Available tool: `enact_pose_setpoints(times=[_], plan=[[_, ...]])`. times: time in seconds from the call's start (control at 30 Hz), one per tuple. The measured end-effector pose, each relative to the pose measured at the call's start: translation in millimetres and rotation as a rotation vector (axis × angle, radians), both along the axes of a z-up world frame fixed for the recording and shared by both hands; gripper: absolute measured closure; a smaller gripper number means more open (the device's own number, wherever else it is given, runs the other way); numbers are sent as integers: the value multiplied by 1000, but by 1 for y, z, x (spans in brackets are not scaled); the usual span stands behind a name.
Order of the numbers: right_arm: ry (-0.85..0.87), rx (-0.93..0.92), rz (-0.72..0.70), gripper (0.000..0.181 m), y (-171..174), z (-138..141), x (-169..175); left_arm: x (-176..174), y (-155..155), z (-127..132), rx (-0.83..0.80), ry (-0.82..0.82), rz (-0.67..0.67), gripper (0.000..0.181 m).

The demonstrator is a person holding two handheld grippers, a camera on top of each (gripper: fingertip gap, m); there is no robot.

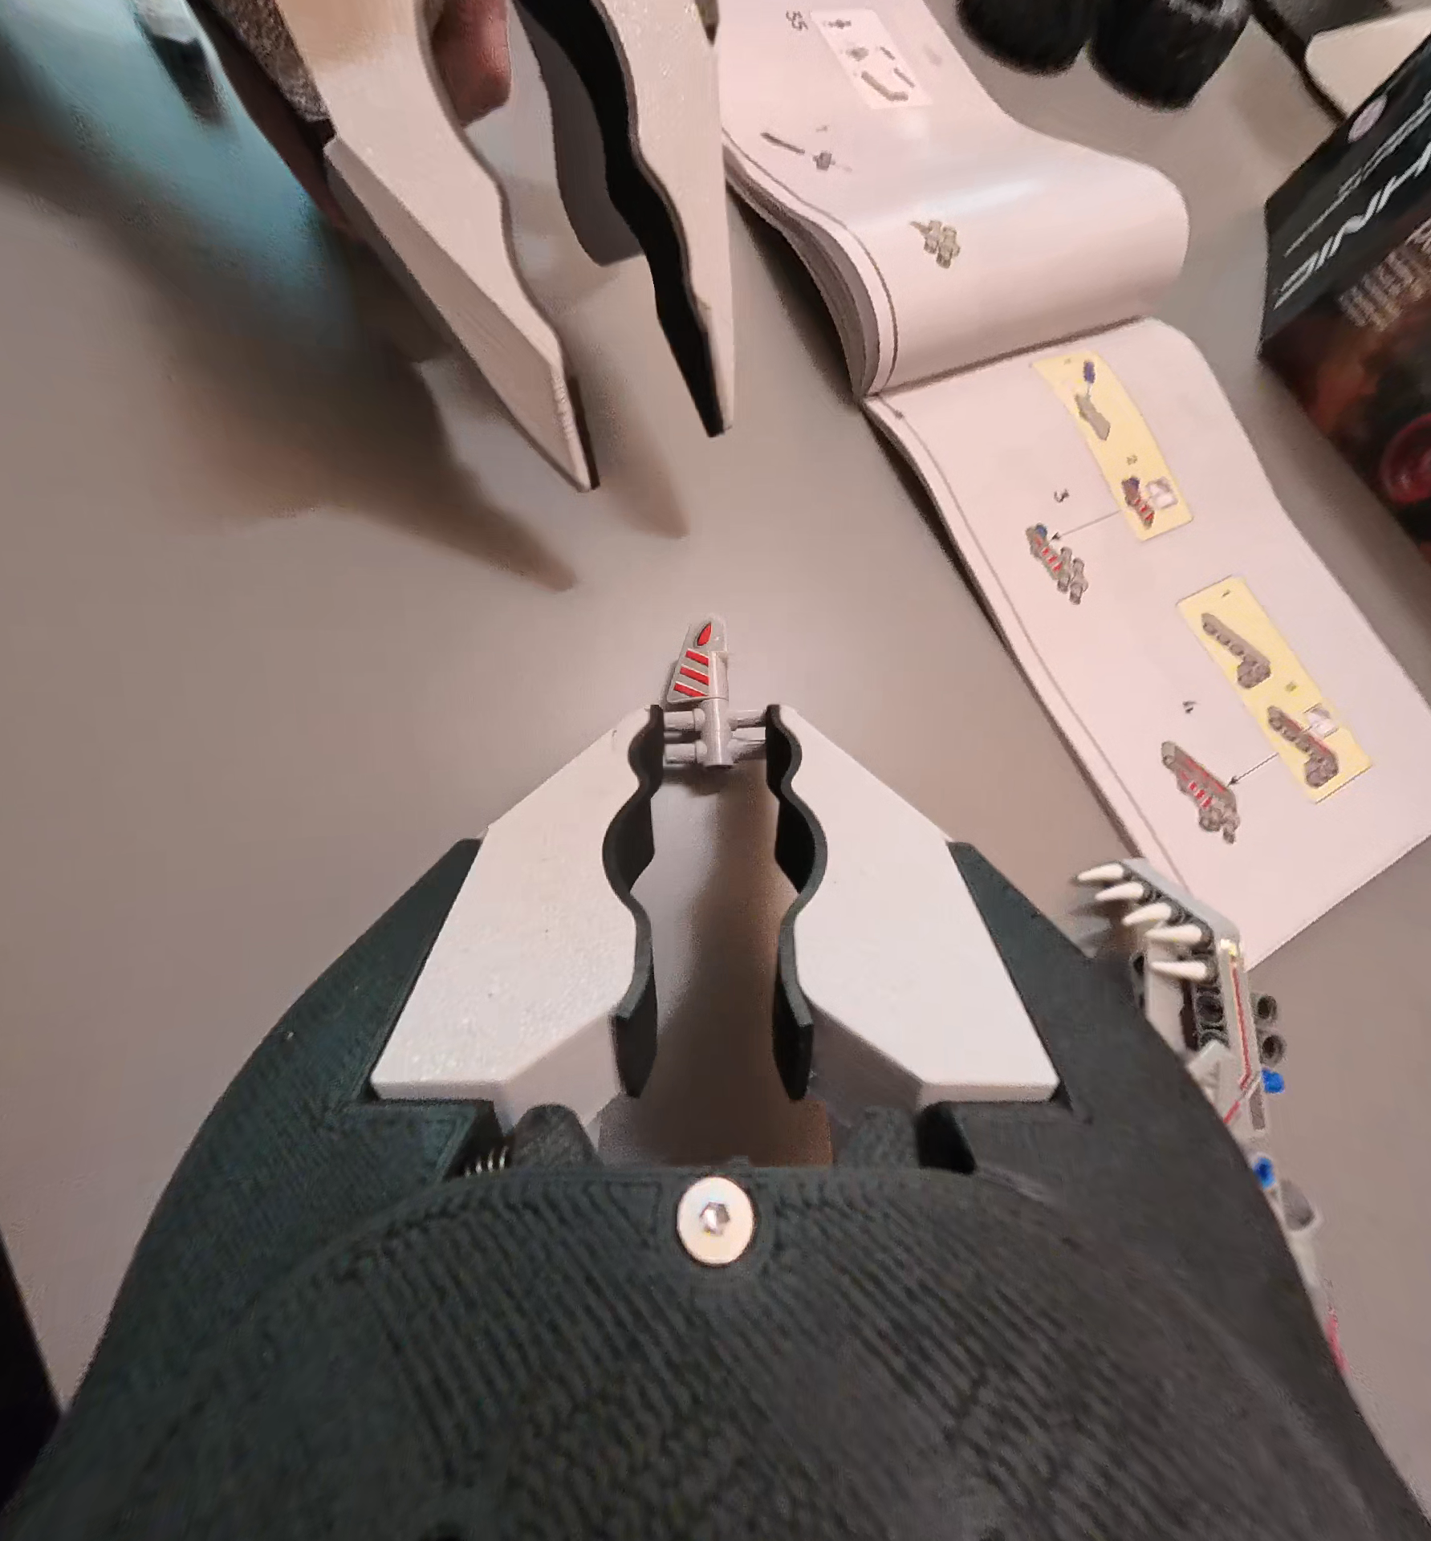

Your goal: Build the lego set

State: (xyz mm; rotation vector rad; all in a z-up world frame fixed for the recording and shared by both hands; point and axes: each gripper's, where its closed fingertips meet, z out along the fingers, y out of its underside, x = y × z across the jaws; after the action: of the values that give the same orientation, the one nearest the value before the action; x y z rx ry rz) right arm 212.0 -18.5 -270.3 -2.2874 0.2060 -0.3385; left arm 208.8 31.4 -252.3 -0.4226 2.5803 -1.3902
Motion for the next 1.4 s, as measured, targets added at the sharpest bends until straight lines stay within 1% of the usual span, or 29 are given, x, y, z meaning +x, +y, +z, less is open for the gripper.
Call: enact_pose_setpoints(times=[0.13, 0.37, 0.43, 0.53, 0.63, 0.7, 0.73, 0.83, 0.9, 0.97, 1.03, 1.17, 1.23, 1.27, 1.33, 1.4], plan=[[69, -3, -6, 158, -6, -5, -2, -3, -13, -5, 36, -8, -49, 152], [160, 15, 54, 158, -17, -6, -2, 4, -31, -10, 69, 13, -77, 152], [173, 18, 78, 158, -17, -7, -2, 2, -35, -10, 74, 26, -112, 153], [162, 5, 108, 154, -19, -6, -3, 8, -40, -7, 57, 23, -127, 155], [166, 21, 125, 152, -20, -6, -4, 16, -42, -5, 50, 32, -95, 155], [169, 33, 133, 158, -20, -6, -5, 14, -43, -1, 39, 37, -95, 155], [157, 29, 139, 158, -20, -6, -5, 12, -42, 2, 38, 26, -91, 155], [120, 26, 152, 156, -22, -6, -3, 13, -25, 11, 61, -38, -31, 155], [122, 27, 142, 156, -25, -6, -1, 16, -6, 23, 49, -73, 44, 156], [119, 25, 142, 155, -27, -6, 0, 20, 20, 42, 8, -107, 137, 156], [109, 12, 134, 145, -30, -5, 1, 27, 56, 66, -15, -161, 268, 156], [81, -25, 154, 137, -36, -2, -3, 37, 157, 117, 28, -278, 585, 159], [70, -1, 155, 136, -36, 6, -5, 35, 216, 140, 92, -324, 731, 163], [68, 24, 146, 136, -36, 12, -5, 35, 249, 146, 146, -332, 806, 165], [56, 86, 105, 137, -38, 26, -1, 33, 312, 147, 277, -300, 925, 166], [35, 144, 30, 139, -45, 38, 7, 29, 367, 130, 402, -182, 993, 166]])
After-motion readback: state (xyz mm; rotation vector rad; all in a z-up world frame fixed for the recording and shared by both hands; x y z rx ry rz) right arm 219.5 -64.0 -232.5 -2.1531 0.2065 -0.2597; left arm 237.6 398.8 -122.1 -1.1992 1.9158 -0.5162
